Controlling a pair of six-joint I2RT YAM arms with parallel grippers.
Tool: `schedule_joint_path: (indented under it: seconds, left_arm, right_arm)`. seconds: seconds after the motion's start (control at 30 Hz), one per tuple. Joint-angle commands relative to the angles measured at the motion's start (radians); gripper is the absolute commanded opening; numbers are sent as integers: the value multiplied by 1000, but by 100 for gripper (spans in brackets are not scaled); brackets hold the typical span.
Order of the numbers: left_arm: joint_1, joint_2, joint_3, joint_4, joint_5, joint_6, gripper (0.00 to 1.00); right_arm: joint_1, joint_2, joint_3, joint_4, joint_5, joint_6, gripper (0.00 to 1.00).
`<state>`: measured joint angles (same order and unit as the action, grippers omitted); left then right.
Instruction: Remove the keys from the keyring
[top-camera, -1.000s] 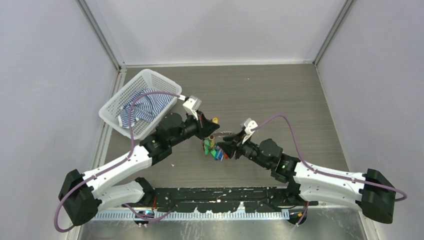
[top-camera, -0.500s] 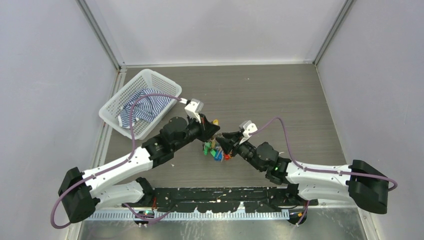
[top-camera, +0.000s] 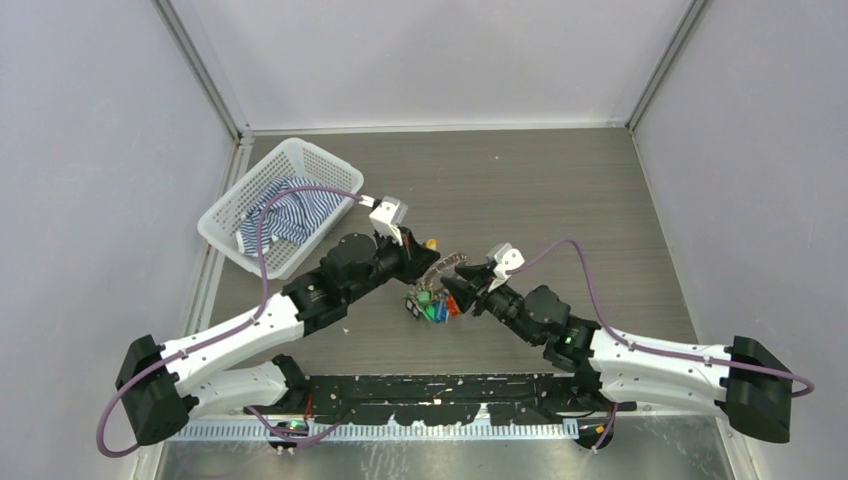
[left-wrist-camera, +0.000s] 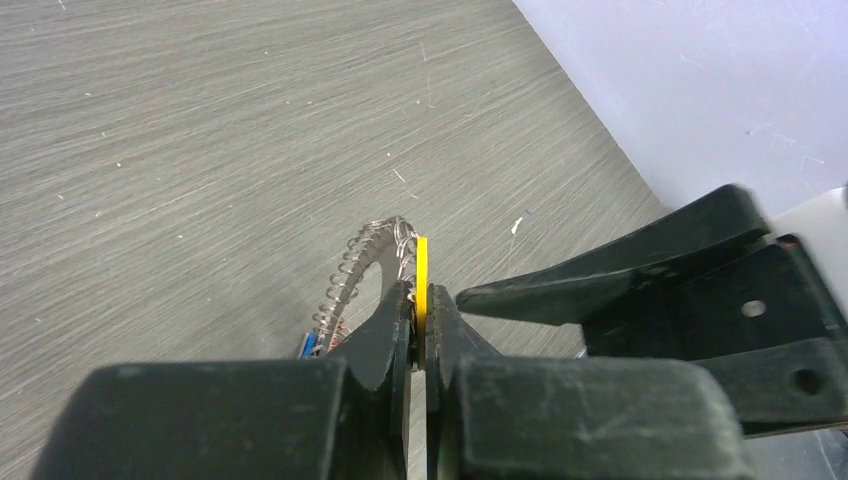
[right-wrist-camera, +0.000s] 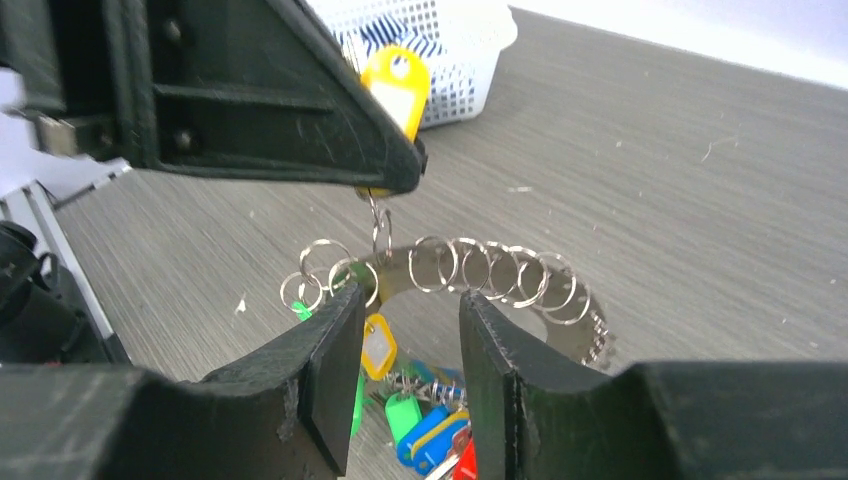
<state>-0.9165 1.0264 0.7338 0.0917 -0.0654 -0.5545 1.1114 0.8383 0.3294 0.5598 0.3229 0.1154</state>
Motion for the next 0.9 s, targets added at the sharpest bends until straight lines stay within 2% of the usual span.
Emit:
schedule_joint_path:
  seconds: [0.0, 0.27, 0.43, 0.6, 0.7, 0.87]
  left_arm:
    - [-36, 1, 94, 36, -88, -20, 1]
    - [-101, 33, 129, -9, -239, -67, 1]
    - [-133, 48, 144, -10, -286, -76, 1]
    - [-138, 52, 144, 9, -289, -78, 1]
    - [-140, 54, 142, 14, -289, -76, 1]
    - [-140, 60, 142, 23, -274, -76, 1]
  right_arm:
    - [12, 56, 33, 71, 8, 24, 45]
    - [26, 147, 3, 267, 77, -47, 47]
    - [27, 204, 3, 326, 112, -67, 48]
    - [29, 233, 3, 340, 126, -67, 38]
    - [28, 224, -3, 325, 118, -72, 36]
    - [28, 208, -10, 325, 113, -97, 25]
